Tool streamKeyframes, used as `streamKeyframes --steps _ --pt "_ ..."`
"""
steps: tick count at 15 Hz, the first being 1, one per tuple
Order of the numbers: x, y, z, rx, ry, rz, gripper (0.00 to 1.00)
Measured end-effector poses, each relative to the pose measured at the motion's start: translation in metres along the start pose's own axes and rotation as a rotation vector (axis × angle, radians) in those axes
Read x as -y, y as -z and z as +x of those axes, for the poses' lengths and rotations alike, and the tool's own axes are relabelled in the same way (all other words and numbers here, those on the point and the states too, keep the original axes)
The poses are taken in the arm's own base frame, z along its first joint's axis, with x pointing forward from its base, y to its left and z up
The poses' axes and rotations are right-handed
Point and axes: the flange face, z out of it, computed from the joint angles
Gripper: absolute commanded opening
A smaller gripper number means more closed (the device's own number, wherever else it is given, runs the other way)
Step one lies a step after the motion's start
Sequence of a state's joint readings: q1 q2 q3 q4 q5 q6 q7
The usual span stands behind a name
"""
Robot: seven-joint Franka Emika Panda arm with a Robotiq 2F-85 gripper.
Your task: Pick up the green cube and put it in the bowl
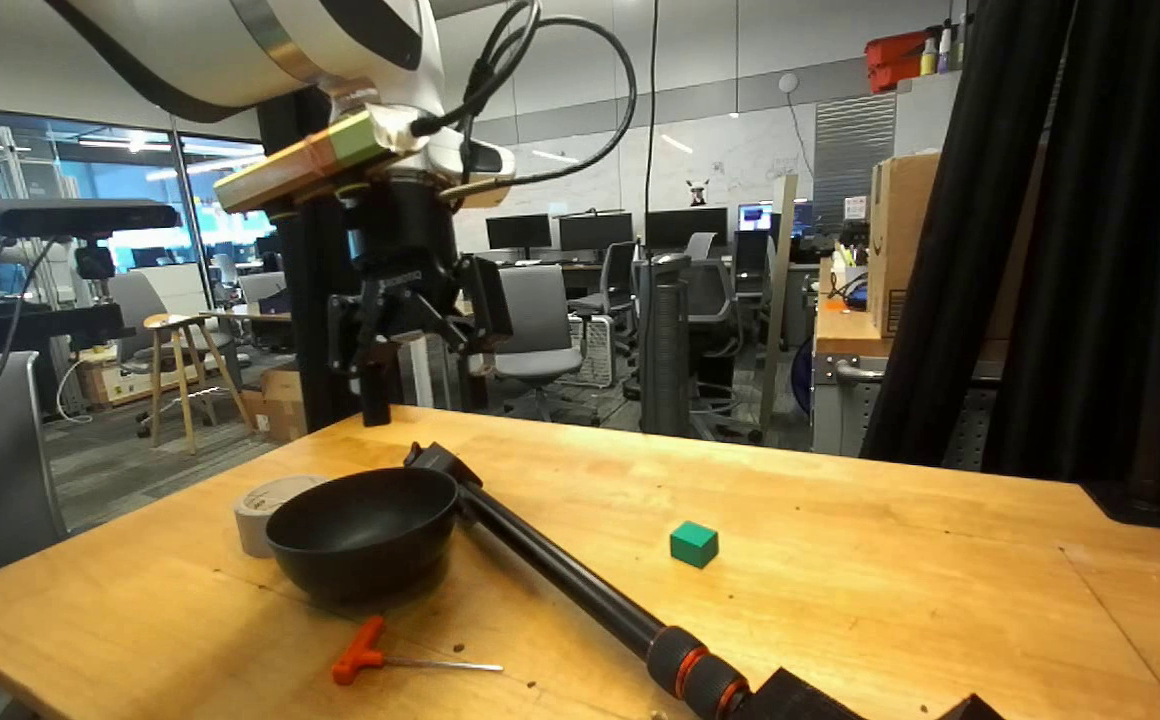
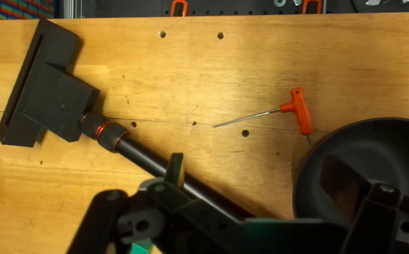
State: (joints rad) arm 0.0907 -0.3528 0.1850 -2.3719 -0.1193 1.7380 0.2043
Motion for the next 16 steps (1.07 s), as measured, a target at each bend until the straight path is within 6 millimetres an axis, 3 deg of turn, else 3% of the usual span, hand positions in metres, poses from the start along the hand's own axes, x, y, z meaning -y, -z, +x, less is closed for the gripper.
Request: streamKeyframes --steps 9,16 --pt "-0.062 0.011 0.055 -0.047 0.036 -0.013 1.0" --pt "-0.084 0.006 0.097 -0.047 0.051 0.007 1.0"
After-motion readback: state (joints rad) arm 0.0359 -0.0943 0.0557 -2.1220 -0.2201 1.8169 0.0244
